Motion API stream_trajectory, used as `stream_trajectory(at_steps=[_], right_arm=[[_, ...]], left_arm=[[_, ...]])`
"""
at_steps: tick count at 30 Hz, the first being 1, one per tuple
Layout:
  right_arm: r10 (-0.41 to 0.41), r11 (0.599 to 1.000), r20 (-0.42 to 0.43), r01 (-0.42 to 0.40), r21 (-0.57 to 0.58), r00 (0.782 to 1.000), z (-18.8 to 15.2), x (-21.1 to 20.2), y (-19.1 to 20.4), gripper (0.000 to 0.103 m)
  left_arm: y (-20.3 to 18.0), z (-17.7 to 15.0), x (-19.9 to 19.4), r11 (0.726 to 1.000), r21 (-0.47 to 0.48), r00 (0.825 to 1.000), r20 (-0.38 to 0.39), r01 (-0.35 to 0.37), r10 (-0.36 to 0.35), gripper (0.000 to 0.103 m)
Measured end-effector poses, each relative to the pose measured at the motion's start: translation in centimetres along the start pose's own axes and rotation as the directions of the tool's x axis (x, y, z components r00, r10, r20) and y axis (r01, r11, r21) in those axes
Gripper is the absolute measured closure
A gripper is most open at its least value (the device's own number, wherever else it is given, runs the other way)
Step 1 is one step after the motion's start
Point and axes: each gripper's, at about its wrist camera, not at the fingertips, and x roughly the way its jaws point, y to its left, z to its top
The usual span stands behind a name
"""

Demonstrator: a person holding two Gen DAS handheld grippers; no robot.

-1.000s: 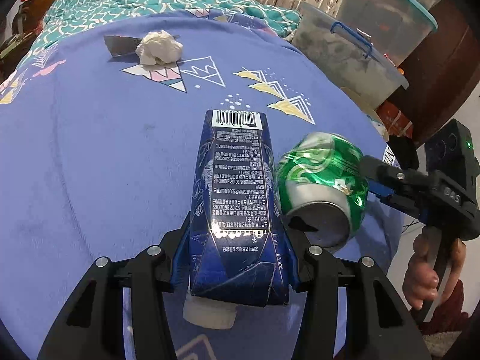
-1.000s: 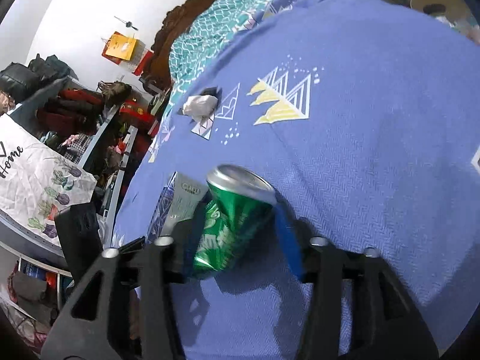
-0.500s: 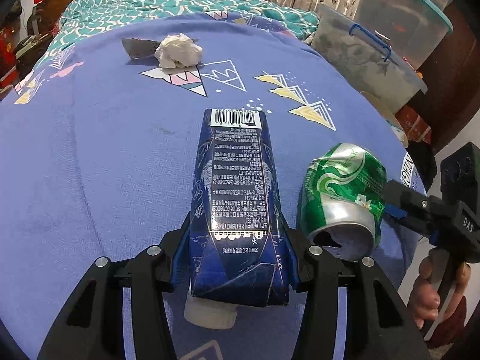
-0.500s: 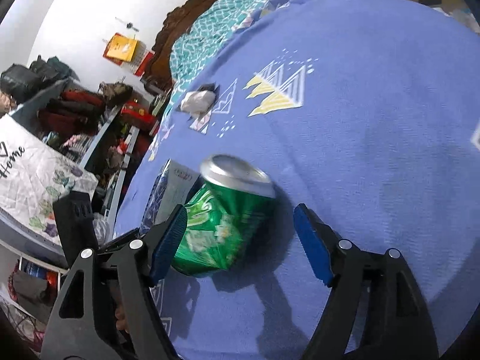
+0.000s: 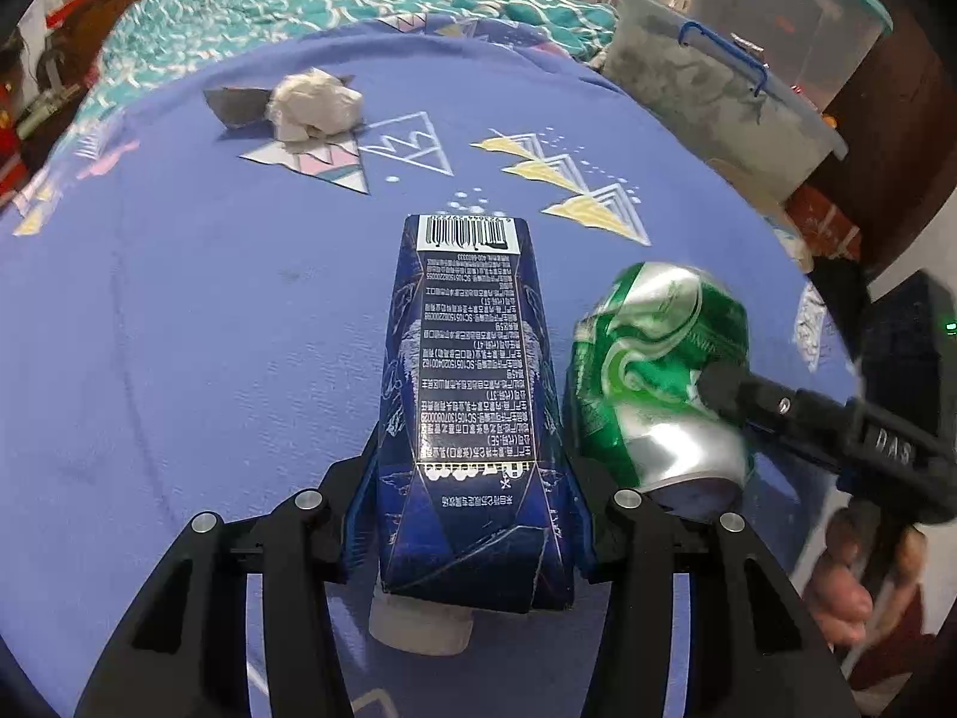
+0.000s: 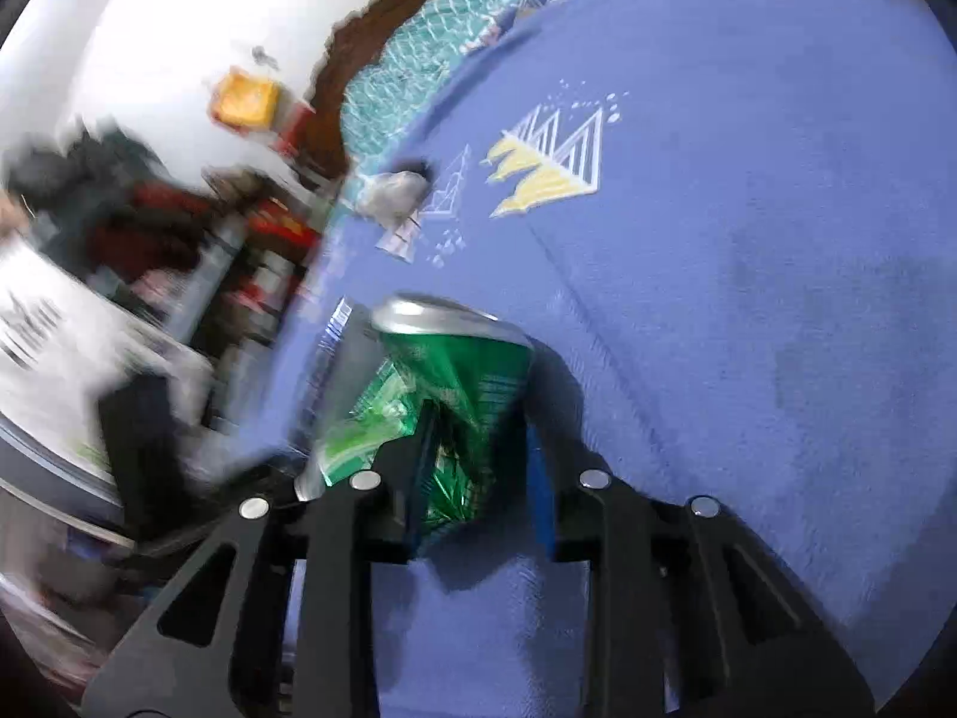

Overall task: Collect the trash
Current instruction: 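Carry the carton and can to the beige bin and release both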

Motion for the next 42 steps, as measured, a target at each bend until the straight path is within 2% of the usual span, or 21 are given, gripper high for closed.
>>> stream_trajectory(at_steps=[3,6,12,15,19,23,27,31,32,34,35,38,40,42], right_arm=[[0.004,1.0,0.039,-0.004,0.008,0.999,0.5,-1.6,-1.0,0.074],[0.021,0.999,0.112,-0.026,0.047,0.994,1.4,-4.3,-2.8,0.074],[-0.018,0.992,0.256,-0.015,0.127,0.967,4.4,-10.0,-7.8,0.074],[-0.048,0.987,0.341,-0.008,0.16,0.939,6.7,-13.3,-10.3,0.075],[-0.112,0.982,0.444,0.029,0.188,0.889,10.3,-18.2,-13.4,0.075],[-0.178,0.973,0.493,0.077,0.218,0.852,13.9,-21.4,-16.3,0.075],[-0.25,0.96,0.5,0.146,0.237,0.829,17.7,-22.5,-18.0,0.075],[-0.341,0.935,0.481,0.238,0.263,0.808,21.2,-22.7,-20.3,0.072],[-0.364,0.927,0.468,0.266,0.265,0.805,21.6,-22.5,-20.7,0.064],[-0.419,0.905,0.442,0.323,0.277,0.793,22.3,-22.2,-21.6,0.043],[-0.449,0.891,0.453,0.344,0.297,0.771,22.3,-22.4,-21.9,0.043],[-0.463,0.885,0.499,0.356,0.298,0.733,21.1,-23.5,-21.3,0.043],[-0.464,0.885,0.539,0.346,0.311,0.703,20.2,-24.3,-20.4,0.043],[-0.442,0.897,0.568,0.325,0.3,0.694,19.8,-24.9,-19.0,0.043]], left_arm=[[-2.2,1.0,0.7,0.999,0.049,1.0,-0.005,0.003,-0.003,0.056],[-5.1,2.5,2.1,0.994,0.099,0.998,-0.029,0.052,-0.049,0.056],[-12.5,7.2,5.1,0.968,0.234,0.996,-0.044,0.086,-0.078,0.056],[-17.6,10.6,7.2,0.942,0.315,0.993,-0.056,0.113,-0.101,0.056],[-23.8,15.0,9.7,0.908,0.396,0.991,-0.049,0.135,-0.126,0.056],[-28.7,18.6,12.4,0.885,0.442,0.989,-0.041,0.147,-0.144,0.056],[-32.3,21.6,16.0,0.884,0.445,0.989,-0.048,0.146,-0.139,0.056],[-34.2,23.1,19.5,0.888,0.427,0.985,-0.079,0.173,-0.154,0.055],[-34.5,23.2,20.1,0.887,0.429,0.986,-0.083,0.169,-0.148,0.055],[-34.8,23.4,21.5,0.895,0.43,0.992,-0.09,0.118,-0.088,0.034],[-34.2,23.5,21.5,0.901,0.421,0.993,-0.086,0.109,-0.081,0.034],[-32.7,23.2,20.1,0.907,0.398,0.99,-0.081,0.137,-0.114,0.034],[-31.0,23.0,17.9,0.912,0.384,0.99,-0.042,0.143,-0.137,0.034],[-28.6,22.5,15.5,0.923,0.356,0.988,-0.009,0.148,-0.154,0.034]])
